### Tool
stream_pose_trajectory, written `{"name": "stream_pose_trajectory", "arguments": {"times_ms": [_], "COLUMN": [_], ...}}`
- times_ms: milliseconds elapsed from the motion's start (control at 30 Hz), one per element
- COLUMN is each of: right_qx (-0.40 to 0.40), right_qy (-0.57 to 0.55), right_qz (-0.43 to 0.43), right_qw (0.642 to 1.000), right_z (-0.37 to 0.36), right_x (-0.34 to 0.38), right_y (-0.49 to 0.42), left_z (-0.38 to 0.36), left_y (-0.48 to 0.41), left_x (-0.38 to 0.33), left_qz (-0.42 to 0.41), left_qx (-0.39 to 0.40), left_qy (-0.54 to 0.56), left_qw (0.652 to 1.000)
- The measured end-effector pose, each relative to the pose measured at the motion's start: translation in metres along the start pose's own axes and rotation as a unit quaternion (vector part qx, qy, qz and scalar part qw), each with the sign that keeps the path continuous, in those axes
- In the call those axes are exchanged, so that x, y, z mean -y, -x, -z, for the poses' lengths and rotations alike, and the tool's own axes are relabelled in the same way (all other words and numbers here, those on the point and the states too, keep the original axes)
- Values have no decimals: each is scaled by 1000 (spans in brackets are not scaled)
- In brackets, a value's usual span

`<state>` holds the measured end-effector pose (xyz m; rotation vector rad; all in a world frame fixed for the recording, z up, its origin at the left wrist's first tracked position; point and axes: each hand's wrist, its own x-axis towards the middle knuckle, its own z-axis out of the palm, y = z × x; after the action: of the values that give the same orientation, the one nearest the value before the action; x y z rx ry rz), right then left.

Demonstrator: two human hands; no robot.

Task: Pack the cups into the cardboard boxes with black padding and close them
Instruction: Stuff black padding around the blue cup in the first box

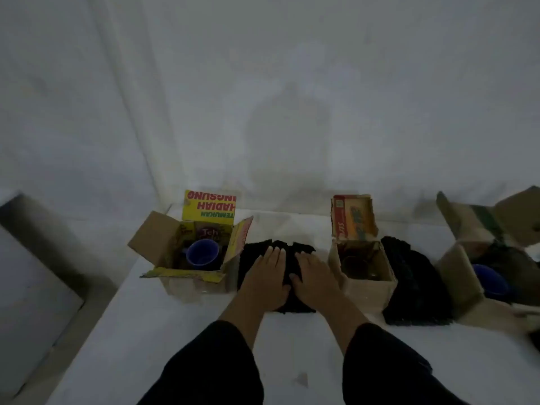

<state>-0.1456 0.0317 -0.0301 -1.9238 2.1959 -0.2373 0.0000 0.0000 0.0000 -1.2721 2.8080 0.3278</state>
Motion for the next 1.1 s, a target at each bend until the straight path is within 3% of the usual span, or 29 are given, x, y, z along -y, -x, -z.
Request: {"name": "stream_pose_trajectory", "arguments": {"times_ms": [300,533,667,800,867,933,1000,1067,1100], "right_qx": [38,27,24,-29,-48,-65,-76,-84,-87], "right_qy": [-6,-119,-143,-159,-181,-201,-225,-257,-283], "right_qz": [-64,-177,-173,-162,-170,-163,-149,-136,-134], "right_qw": [997,977,974,973,967,964,960,953,946], "right_z": [-33,-49,-56,-51,-45,-38,-31,-24,-21], "right_x": [-2,-5,-10,-9,-7,-7,-4,0,2], "right_y": [5,2,1,0,-2,-3,-4,-4,-4], "left_z": [-49,-69,-75,-79,-76,-70,-64,-54,-47], "left_y": [-20,-27,-31,-33,-37,-41,-43,-45,-46], "left_x": [16,20,19,17,12,7,1,-3,-5], "left_qz": [-18,-17,-11,9,13,31,70,113,134], "left_qx": [50,89,103,97,20,-39,-39,-30,-26], "left_qy": [3,30,26,25,35,70,96,209,308], "left_qw": [999,995,994,995,999,996,992,971,942]}}
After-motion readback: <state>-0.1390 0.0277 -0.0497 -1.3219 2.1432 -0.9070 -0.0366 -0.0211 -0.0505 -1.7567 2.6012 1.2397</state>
